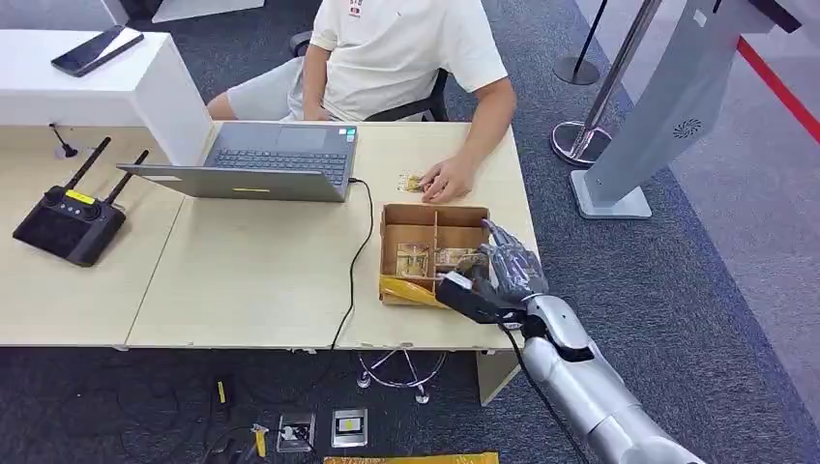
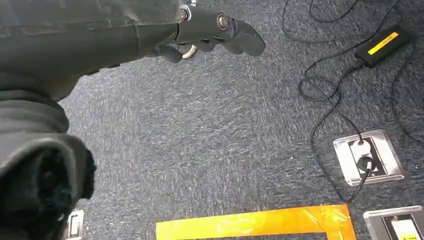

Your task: Pass the card to the sensor for recognition and then transmit it.

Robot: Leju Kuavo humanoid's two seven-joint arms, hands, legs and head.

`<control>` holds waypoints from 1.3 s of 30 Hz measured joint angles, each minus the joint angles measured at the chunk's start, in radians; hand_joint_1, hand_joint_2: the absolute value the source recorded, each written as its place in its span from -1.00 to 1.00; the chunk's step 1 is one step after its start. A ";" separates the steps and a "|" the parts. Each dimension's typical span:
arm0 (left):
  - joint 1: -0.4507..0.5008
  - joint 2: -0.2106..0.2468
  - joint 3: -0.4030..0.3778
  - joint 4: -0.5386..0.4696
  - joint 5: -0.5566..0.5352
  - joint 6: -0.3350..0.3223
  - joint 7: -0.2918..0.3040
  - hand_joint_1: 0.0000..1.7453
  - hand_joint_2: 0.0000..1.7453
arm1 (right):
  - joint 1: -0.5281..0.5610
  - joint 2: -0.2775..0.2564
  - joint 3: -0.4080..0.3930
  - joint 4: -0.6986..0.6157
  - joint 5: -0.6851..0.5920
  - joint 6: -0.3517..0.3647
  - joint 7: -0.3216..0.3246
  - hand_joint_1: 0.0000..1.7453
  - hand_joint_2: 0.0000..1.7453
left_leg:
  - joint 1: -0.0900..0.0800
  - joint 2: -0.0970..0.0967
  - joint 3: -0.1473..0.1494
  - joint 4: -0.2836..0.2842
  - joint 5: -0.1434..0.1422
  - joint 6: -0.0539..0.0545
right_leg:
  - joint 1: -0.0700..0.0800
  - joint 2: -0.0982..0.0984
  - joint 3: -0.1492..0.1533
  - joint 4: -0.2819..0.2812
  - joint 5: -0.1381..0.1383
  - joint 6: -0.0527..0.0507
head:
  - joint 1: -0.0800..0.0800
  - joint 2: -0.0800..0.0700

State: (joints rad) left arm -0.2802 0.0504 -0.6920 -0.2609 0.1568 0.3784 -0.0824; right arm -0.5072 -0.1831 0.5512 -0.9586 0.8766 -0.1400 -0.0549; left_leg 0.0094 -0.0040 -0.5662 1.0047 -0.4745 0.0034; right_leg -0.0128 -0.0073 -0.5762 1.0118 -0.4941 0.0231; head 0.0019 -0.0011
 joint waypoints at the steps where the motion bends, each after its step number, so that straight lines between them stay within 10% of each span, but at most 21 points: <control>1: 0.000 0.000 0.000 0.000 0.000 0.000 0.000 -1.00 -1.00 | 0.000 0.000 -0.001 0.000 0.000 0.000 0.000 -1.00 1.00 | 0.000 0.000 0.000 0.000 0.000 0.000 | 0.000 0.000 0.000 0.000 0.000 0.000 | 0.000 0.000; 39: -0.006 -0.005 0.000 0.000 -0.005 -0.011 0.000 -1.00 -1.00 | 0.000 -0.008 -0.005 -0.014 0.015 0.064 -0.019 -1.00 1.00 | 0.000 0.001 0.001 0.000 0.000 0.000 | 0.000 0.002 0.001 0.000 0.000 0.000 | 0.000 0.000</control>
State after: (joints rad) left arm -0.2857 0.0450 -0.6924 -0.2609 0.1518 0.3677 -0.0820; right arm -0.5071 -0.1911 0.5459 -0.9731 0.8911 -0.0755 -0.0736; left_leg 0.0095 -0.0026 -0.5650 1.0047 -0.4747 0.0032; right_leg -0.0128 -0.0050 -0.5757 1.0118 -0.4939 0.0232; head 0.0019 -0.0011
